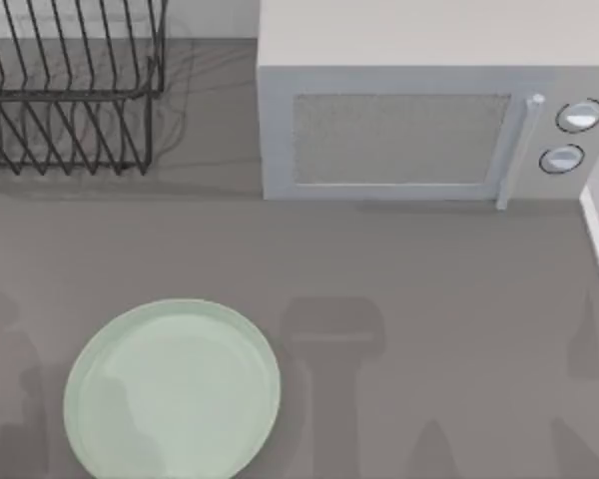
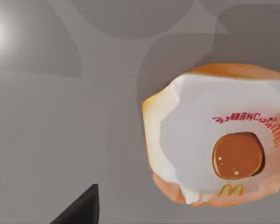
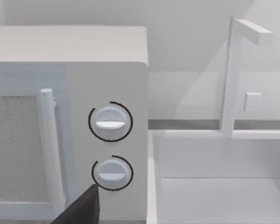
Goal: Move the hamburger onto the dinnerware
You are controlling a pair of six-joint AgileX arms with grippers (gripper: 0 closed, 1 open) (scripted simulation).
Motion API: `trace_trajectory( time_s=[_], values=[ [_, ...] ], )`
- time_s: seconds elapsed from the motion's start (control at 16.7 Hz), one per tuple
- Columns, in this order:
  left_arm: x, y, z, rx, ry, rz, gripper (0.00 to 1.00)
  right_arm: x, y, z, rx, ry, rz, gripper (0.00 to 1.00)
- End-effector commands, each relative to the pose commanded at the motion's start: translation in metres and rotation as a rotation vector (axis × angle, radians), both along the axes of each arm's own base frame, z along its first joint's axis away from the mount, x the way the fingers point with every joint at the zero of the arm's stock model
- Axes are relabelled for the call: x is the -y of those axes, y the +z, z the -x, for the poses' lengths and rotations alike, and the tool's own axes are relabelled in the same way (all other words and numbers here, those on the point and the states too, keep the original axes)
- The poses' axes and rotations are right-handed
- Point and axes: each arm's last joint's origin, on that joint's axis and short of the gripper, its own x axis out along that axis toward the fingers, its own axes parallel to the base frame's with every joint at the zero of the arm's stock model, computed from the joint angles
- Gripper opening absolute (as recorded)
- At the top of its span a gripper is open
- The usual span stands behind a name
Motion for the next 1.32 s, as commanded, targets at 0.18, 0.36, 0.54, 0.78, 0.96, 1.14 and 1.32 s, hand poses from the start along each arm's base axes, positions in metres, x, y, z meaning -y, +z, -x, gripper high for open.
trace_trajectory(
  time_s=[0.18, 0.36, 0.54, 0.78, 0.96, 1.14, 1.32],
  values=[
    [-0.002, -0.001, -0.002, -0.017, -0.008, 0.007, 1.0, 0.0, 0.0, 0.0, 0.0, 0.0, 0.0, 1.0],
    [-0.001, -0.001, -0.002, -0.015, -0.011, 0.006, 1.0, 0.0, 0.0, 0.0, 0.0, 0.0, 0.0, 1.0],
    [-0.002, -0.011, -0.003, -0.021, -0.008, 0.009, 1.0, 0.0, 0.0, 0.0, 0.0, 0.0, 0.0, 1.0],
    [-0.003, -0.047, -0.006, -0.011, -0.008, 0.005, 1.0, 0.0, 0.0, 0.0, 0.0, 0.0, 0.0, 1.0],
    [-0.003, -0.073, -0.004, -0.012, -0.007, 0.005, 1.0, 0.0, 0.0, 0.0, 0.0, 0.0, 0.0, 1.0],
    [-0.003, -0.081, -0.002, -0.017, -0.008, 0.007, 1.0, 0.0, 0.0, 0.0, 0.0, 0.0, 0.0, 1.0],
    [-0.003, -0.081, -0.002, -0.017, -0.008, 0.007, 1.0, 0.0, 0.0, 0.0, 0.0, 0.0, 0.0, 1.0]
  ],
)
